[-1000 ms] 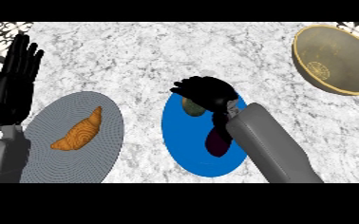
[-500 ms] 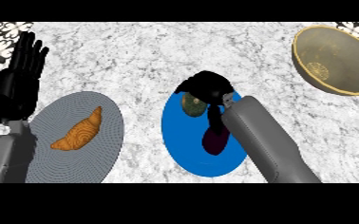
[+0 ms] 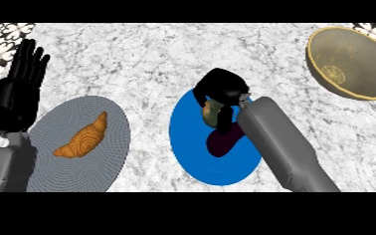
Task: Pick the squash from the plate and place it in the bowl
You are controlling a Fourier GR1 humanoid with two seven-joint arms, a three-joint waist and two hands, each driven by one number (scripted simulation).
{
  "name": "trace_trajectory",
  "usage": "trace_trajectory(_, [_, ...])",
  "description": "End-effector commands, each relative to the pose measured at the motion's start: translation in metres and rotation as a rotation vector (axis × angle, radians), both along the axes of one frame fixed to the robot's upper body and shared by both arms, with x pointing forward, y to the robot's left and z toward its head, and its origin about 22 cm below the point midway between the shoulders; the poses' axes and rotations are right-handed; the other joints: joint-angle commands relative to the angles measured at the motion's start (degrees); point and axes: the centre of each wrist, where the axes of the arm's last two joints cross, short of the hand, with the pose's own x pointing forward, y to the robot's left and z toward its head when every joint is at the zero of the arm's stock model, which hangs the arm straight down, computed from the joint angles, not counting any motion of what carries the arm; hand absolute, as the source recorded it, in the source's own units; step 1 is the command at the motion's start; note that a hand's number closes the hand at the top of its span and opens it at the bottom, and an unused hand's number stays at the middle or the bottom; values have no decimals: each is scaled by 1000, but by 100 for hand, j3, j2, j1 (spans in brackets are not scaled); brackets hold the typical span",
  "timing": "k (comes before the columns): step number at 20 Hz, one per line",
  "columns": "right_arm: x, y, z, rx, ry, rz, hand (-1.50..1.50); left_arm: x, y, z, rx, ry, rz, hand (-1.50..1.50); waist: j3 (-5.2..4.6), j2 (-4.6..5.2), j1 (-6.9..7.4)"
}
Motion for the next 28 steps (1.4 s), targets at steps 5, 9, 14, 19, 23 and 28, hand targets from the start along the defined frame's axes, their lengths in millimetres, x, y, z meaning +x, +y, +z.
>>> trace_trajectory(5, [9,-243,35,-121,-34,-325,150,-4,13,12,2,-34,70,0,77,168,-456])
trace_trajectory(9, [-13,-333,75,-162,-54,-492,150,-8,16,9,2,-25,82,0,116,269,-552])
trace_trajectory(14, [-49,-411,129,-101,-174,-613,150,-10,18,9,-4,-34,72,0,142,327,-307])
trace_trajectory(19, [-83,-458,168,7,-254,-654,150,-7,10,13,-11,-53,40,0,159,313,-121])
trace_trajectory(23, [-100,-477,193,180,-300,-578,150,-6,4,8,-21,-29,13,0,140,270,-12])
trace_trajectory(28, [-114,-489,218,319,-363,-536,150,-3,0,15,-20,-45,-16,0,125,245,175])
